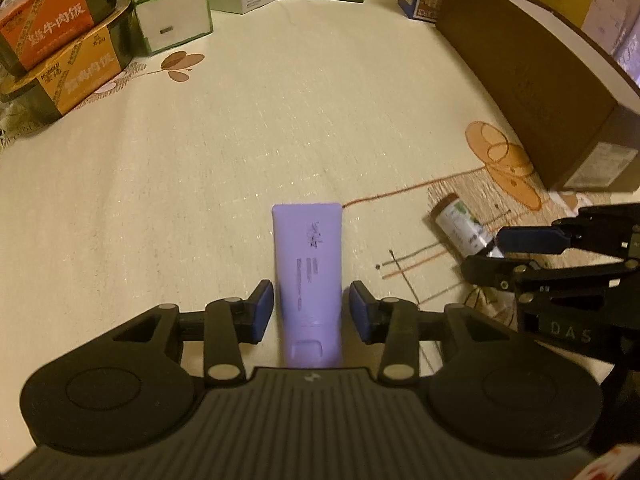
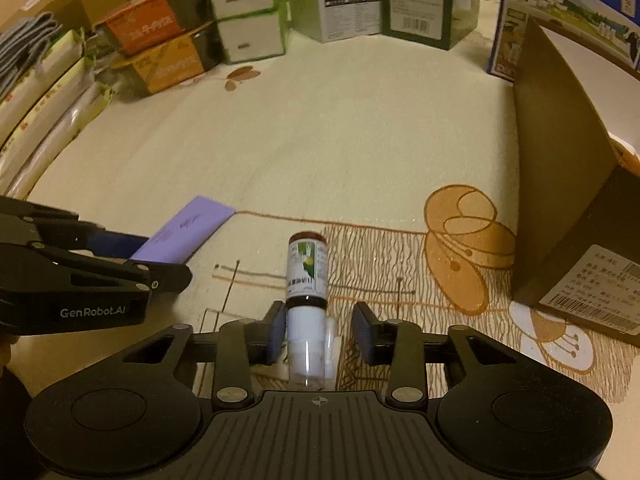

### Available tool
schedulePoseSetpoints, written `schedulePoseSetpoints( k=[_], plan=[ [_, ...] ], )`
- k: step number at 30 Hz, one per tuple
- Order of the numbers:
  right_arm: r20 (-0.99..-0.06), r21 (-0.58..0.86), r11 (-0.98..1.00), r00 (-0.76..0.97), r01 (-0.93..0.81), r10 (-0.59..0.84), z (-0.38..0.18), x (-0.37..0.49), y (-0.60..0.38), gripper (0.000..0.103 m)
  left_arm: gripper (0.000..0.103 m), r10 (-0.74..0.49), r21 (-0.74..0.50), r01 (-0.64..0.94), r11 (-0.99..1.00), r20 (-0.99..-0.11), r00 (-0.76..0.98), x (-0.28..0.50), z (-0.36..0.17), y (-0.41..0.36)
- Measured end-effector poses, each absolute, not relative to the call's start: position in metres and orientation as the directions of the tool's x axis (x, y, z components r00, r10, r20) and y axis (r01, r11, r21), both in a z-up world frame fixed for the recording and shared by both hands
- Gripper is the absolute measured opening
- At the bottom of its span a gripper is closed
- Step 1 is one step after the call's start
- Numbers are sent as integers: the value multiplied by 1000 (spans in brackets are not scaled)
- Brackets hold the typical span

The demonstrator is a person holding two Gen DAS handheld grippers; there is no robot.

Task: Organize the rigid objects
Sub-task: 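Grasp the lavender tube with the left tool while right grasps the brown bottle, then carry the lavender tube and brown bottle over the brown box with both tools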

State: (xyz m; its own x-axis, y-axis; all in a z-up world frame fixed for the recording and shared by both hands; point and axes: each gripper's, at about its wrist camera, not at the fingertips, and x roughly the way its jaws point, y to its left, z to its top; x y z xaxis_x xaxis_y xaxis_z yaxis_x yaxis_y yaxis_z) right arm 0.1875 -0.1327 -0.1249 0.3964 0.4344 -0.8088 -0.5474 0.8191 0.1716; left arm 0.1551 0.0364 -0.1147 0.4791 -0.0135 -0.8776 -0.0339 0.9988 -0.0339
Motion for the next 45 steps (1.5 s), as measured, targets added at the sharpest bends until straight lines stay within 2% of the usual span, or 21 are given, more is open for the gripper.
schedulePoseSetpoints(
  k=[5, 8, 9, 24, 35, 45],
  plan=[
    [-805, 175, 814, 395, -554, 442, -128, 189, -129, 35, 37, 2, -16, -35, 999, -881, 473, 162, -118, 32],
    [-802, 155, 809, 406, -567, 438, -129, 186, -127, 21, 33, 11, -5, -33, 999, -881, 473, 162, -118, 29],
    [-801, 151, 808, 409, -570, 438, -129, 184, -127, 21, 30, 15, -3, -37, 999, -881, 474, 162, -118, 29],
    [-766, 215, 821, 429, -529, 478, -99, 173, -154, 21, 29, 19, 8, -23, 1000, -863, 505, 151, -96, 13],
    [-689, 263, 839, 516, -476, 509, -42, 181, -195, 21, 29, -52, -19, 61, 998, -790, 611, 160, -32, -22],
    [-636, 275, 896, 633, -350, 442, 7, 221, -275, 21, 29, -162, -33, 201, 979, -726, 668, 213, 22, -87]
  ],
)
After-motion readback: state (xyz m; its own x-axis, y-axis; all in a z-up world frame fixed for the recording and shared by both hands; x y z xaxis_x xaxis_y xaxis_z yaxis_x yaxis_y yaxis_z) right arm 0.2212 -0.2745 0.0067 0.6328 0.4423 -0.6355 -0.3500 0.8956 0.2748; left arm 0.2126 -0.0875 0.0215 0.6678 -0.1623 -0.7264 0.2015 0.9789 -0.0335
